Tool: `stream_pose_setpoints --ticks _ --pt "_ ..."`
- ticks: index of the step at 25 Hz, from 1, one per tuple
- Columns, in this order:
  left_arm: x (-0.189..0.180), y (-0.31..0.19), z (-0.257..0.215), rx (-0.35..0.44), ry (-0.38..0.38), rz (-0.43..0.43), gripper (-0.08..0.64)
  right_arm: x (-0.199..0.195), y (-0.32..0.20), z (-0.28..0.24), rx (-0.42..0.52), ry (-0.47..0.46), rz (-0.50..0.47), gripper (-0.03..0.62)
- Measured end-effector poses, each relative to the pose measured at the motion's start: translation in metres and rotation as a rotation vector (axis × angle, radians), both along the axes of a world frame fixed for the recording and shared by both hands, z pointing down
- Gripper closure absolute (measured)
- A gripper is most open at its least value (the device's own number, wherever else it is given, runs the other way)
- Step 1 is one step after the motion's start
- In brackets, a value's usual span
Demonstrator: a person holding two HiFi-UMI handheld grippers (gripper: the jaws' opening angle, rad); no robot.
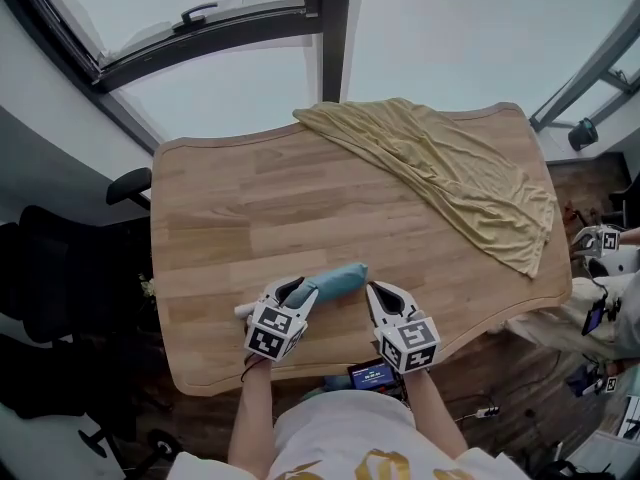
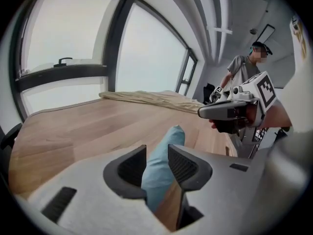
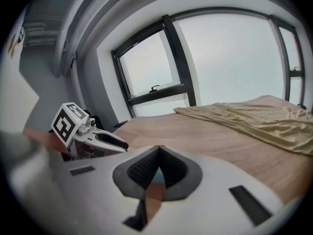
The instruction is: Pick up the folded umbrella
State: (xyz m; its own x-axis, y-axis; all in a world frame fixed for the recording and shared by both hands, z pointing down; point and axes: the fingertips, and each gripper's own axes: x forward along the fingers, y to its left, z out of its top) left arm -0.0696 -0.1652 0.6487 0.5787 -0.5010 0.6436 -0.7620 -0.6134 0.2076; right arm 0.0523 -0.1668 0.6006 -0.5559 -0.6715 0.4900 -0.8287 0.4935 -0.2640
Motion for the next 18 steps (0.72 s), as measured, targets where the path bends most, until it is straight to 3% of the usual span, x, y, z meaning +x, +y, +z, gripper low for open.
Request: stream_pose_setpoints --ticks 7,14,18 --pt "0.008 0.003 0.036 -0.114 -0.059 0.114 0.291 0.006 -0.012 0.016 -0.041 -0.008 0.011 0.581" --pt "0.012 0.011 0.055 -0.196 -0.19 0.243 0.258 0.008 -0.017 0.027 -0.087 -0.028 0.013 0.581" --pt "0.013 0.018 0.064 -0.257 -0.268 0.368 0.253 0.008 -0.019 0.031 -0.099 -0.037 0.018 0.581"
